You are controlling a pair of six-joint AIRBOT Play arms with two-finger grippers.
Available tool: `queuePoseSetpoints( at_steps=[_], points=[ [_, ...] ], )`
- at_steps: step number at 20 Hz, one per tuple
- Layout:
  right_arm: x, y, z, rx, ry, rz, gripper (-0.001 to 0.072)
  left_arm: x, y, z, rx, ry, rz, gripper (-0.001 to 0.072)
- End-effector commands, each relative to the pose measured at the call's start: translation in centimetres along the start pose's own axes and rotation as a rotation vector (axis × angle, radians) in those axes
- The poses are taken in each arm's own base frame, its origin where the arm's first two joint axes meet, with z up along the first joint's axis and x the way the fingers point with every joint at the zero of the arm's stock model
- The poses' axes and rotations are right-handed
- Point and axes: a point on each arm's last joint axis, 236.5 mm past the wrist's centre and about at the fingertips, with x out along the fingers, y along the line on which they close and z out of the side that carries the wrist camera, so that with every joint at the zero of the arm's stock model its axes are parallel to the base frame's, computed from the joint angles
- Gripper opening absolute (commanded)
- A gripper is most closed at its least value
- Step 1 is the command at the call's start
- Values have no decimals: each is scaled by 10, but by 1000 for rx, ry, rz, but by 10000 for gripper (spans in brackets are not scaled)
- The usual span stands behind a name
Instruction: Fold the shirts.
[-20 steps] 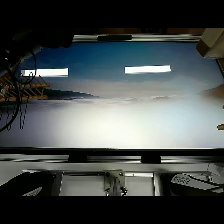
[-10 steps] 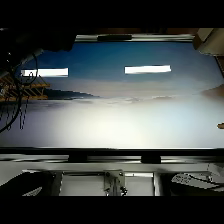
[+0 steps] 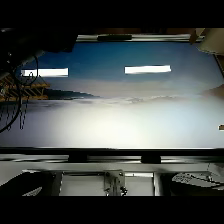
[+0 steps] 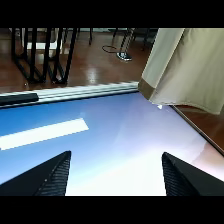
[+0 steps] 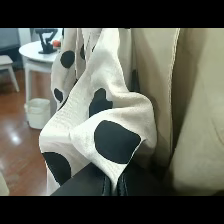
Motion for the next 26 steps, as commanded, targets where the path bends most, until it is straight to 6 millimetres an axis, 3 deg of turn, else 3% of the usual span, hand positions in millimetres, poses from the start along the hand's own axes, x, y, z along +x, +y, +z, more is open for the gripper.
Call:
queuePoseSetpoints(
  at_steps=[1,5,11,16,17,19,22,26],
  points=[
    [6,-1,-12,0,26,-6,50,0,1,-7,-8,27,4,669],
    [8,0,-14,25,27,-5,50,0,1,-7,-8,27,4,669],
    [9,6,3,105,-50,23,50,0,0,-7,-15,29,-1,669],
    [19,4,-24,92,23,-4,55,0,-3,-7,-27,31,-11,669],
    [20,4,-25,79,25,-4,83,0,-3,-8,-28,32,-11,669],
    [17,4,-18,66,10,1,477,0,-3,-8,-27,32,-11,670],
    [-1,-6,-3,82,17,-22,484,0,-3,-8,-27,31,-11,670],
    [-42,-24,4,174,117,-59,483,0,-2,-7,-26,31,-10,670]
  ],
)
